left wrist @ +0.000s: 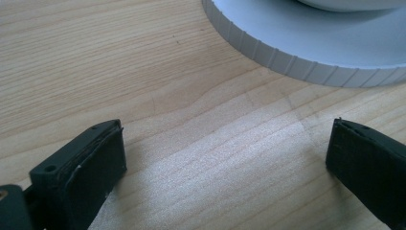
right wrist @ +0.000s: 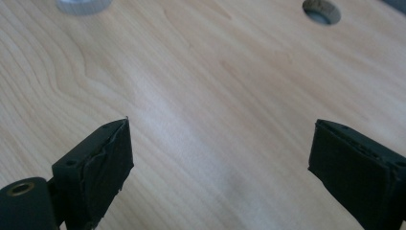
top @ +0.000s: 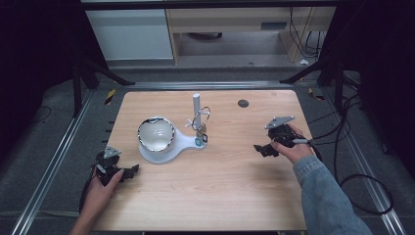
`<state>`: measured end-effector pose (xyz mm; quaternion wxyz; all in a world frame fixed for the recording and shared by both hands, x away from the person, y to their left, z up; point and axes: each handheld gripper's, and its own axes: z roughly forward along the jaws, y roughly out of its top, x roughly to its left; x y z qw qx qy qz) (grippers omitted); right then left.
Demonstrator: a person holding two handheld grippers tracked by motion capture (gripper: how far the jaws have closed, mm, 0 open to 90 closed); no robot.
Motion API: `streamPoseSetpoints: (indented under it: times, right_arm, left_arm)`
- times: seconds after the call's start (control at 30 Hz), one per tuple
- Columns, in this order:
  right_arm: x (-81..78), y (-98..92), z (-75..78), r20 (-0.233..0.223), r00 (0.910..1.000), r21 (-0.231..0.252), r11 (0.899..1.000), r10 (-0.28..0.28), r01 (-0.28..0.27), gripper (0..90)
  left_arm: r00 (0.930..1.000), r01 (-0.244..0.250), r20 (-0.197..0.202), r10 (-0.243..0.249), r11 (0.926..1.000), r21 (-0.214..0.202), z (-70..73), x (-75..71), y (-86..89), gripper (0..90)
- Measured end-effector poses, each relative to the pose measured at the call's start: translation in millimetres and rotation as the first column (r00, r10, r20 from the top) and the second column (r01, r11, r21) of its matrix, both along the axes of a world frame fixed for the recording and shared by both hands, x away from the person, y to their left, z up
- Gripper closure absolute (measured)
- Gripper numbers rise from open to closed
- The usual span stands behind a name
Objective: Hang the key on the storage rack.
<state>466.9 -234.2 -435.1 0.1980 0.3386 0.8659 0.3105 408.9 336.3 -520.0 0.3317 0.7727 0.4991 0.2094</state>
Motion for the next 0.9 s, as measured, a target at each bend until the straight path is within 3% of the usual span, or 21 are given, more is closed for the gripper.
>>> streamPoseSetpoints:
  times: [0.33,0.6,0.77,0.9]
  right_arm:
    - [-12.2,-24.2,-39.3,-0.052,0.9955,0.029,0.996,-0.08,0.081,8.1]
    - [-11.0,-44.9,-64.9,-0.066,0.9801,0.071,0.979,-0.187,0.192,6.5]
    - [-11.3,-47.6,-70.3,-0.028,0.9742,0.116,0.967,-0.224,0.226,4.3]
    - [-10.7,-47.0,-70.7,-0.029,0.9668,0.11,0.961,-0.254,0.255,2.1]
  left_arm:
    - [1.0,-0.001,0.0,0.001,1.0,0.0,0.0,-0.1,0.0,0.0]
    - [1.0,-0.001,0.0,0.001,1.0,0.0,0.0,-0.1,-0.1,0.0]
    - [1.0,-0.001,0.0,0.001,1.0,0.0,0.0,-0.1,-0.1,0.0]
    - [1.0,-0.002,0.001,0.002,1.0,-0.002,-0.1,-0.1,-0.2,0.0]
